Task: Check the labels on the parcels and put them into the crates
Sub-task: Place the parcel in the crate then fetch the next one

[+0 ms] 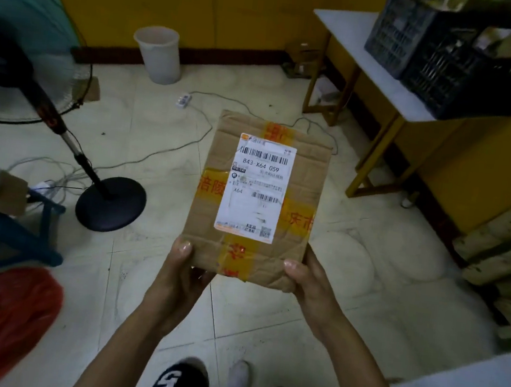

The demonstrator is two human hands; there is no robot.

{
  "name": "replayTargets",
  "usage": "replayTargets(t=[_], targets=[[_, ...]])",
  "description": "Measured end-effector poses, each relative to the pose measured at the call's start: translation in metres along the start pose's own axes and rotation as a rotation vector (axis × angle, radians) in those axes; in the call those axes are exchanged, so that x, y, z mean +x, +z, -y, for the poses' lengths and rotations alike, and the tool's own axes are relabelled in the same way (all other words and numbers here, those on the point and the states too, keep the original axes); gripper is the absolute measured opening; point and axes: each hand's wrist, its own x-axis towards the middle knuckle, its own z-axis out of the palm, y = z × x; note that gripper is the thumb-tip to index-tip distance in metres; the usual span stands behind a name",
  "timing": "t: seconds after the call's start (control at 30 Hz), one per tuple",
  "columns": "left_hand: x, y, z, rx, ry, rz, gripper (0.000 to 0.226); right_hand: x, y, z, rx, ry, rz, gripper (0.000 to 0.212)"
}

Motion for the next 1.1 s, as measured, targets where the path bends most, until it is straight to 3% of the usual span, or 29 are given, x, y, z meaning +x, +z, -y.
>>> replayTargets(t=[0.23, 0.4, 0.67, 0.8, 1.0, 1.1], targets=[[0.152, 0.002, -0.024, 0.094, -0.100, -0.002, 0.108, 0.123, -0.045, 0.032, 0.002, -0.053, -0.090, 0.061], [0.296, -0.015, -0.053, 0.268, -0.031, 0.114, 0.063, 0.233, -0.082, 0.057, -0.100, -0.095, -0.184, 0.079], [0.522, 0.021, -0.137, 0.413, 0.057, 0.371, 0.098, 0.370, -0.132, 0.117, -0.146, -0.063, -0.288, 0.071], [0.609, 0.060, -0.155, 0.463, 0.090, 0.434, 0.104, 0.397, -0.169, 0.130, -0.113, -0.042, -0.424, 0.072], [0.703, 0.149, -0.132, 0.555, 0.280, 0.483, 0.056, 0.452, -0.241, 0.154, 0.000, -0.232, -0.767, 0.067], [0.752, 0.196, -0.114, 0.511, 0.279, 0.457, 0.050, 0.494, -0.285, 0.173, 0.123, -0.372, -1.008, 0.060]])
